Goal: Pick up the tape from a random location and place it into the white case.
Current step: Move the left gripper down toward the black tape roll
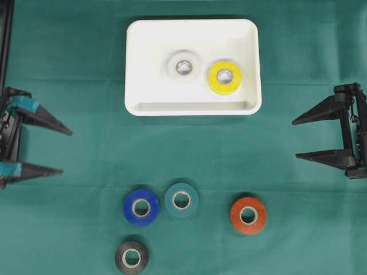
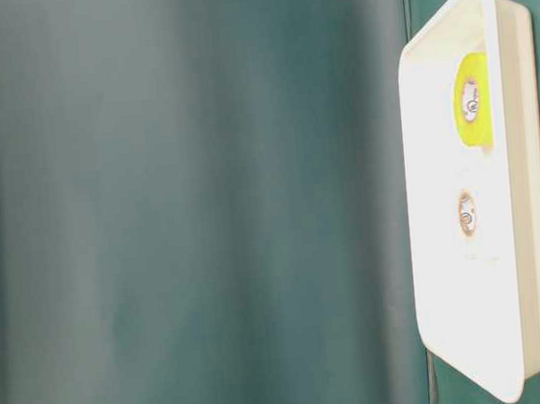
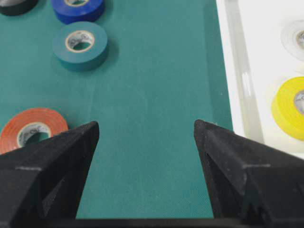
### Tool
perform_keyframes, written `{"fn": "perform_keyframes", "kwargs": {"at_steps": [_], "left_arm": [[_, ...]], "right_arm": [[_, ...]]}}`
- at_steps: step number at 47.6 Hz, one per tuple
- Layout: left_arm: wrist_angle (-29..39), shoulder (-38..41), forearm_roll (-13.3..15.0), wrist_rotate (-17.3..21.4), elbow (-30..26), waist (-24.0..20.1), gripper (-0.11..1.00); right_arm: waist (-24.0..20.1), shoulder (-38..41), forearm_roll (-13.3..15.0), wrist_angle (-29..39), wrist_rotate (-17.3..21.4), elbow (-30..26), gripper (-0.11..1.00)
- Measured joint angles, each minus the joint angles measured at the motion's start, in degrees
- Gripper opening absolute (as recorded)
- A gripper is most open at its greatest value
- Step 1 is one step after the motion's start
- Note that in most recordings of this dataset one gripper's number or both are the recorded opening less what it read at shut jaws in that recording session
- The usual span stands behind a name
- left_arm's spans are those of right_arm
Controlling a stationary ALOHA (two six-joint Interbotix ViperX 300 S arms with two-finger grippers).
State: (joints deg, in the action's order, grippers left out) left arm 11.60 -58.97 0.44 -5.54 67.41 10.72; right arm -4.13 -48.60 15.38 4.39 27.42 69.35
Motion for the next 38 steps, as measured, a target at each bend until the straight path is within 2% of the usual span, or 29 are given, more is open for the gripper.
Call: {"fn": "perform_keyframes", "kwargs": {"at_steps": [22,38], "left_arm": [[-3.8,0.0,0.0,0.0,0.0,13.5,0.96],[-4.0,0.0,0.0,0.0,0.0,13.9,0.96]], "right_arm": [[0.0,0.0,0.0,0.1,0.1,-0.4,0.77],[0.0,0.0,0.0,0.1,0.1,-0.6,0.77]]}}
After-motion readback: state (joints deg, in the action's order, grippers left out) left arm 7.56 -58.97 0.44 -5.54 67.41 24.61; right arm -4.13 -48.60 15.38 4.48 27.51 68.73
